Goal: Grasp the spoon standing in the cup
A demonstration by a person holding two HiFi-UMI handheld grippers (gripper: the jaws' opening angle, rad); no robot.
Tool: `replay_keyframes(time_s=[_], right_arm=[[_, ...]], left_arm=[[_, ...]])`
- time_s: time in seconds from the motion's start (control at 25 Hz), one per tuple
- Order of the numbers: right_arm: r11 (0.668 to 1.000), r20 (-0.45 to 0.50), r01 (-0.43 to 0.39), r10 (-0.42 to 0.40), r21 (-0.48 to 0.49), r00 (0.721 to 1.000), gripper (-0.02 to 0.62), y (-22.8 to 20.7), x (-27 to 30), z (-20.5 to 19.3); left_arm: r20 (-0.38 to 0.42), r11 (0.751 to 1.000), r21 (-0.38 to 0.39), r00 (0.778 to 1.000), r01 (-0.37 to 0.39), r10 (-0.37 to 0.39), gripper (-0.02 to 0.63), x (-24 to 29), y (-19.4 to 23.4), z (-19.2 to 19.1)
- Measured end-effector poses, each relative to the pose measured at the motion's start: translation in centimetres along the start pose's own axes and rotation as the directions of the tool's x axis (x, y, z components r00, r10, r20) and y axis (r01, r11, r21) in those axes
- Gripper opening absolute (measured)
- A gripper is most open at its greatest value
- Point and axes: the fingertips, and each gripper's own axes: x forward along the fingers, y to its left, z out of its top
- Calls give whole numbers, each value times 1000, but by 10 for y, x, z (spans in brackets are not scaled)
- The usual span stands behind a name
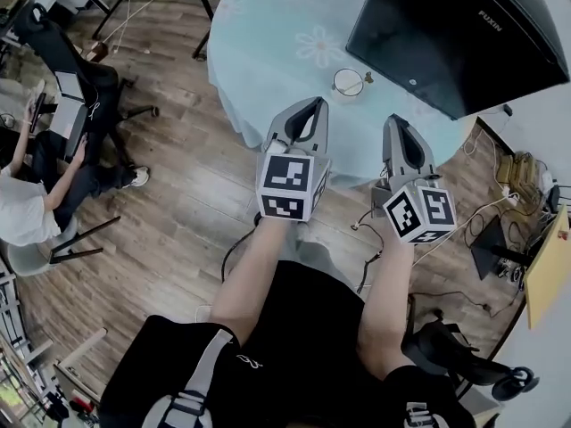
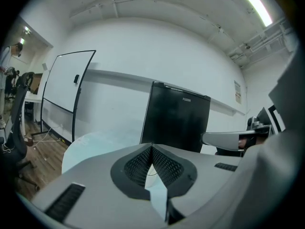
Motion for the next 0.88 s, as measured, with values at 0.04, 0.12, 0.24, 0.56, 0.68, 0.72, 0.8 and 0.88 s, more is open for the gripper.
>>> replay_keyframes(time_s=[0.04, 0.12, 0.24, 0.56, 0.68, 0.72, 0.8, 0.88], right_arm=[[1000, -7, 7, -7, 9, 1000, 8, -5, 7, -3], [999, -28, 22, -21, 27, 999, 8, -15, 19, -12], [998, -67, 48, -46, 34, 997, 9, -29, 33, -24], [993, -146, 95, -86, 62, 986, 90, -53, 73, -50], [991, -165, 111, -99, 70, 981, 91, -61, 84, -55], [991, -172, 115, -101, 73, 980, 94, -64, 87, -58], [989, -186, 123, -106, 83, 977, 106, -71, 94, -64], [986, -200, 133, -112, 96, 973, 106, -76, 100, -71]], left_arm=[[-12, 1000, -4, 1000, 4, -4, 14, 8, 2, -3], [-36, 1000, -9, 999, 17, -18, 14, 23, 4, -10], [-66, 999, -14, 997, 36, -37, 14, 40, 4, -20], [-117, 996, -51, 990, 68, -73, 14, 74, 10, -37], [-133, 995, -77, 988, 67, -77, 14, 87, 14, -44], [-139, 994, -85, 987, 63, -75, 14, 91, 16, -46], [-149, 994, -92, 986, 62, -76, 14, 99, 19, -50], [-155, 993, -94, 985, 65, -79, 14, 106, 22, -53]])
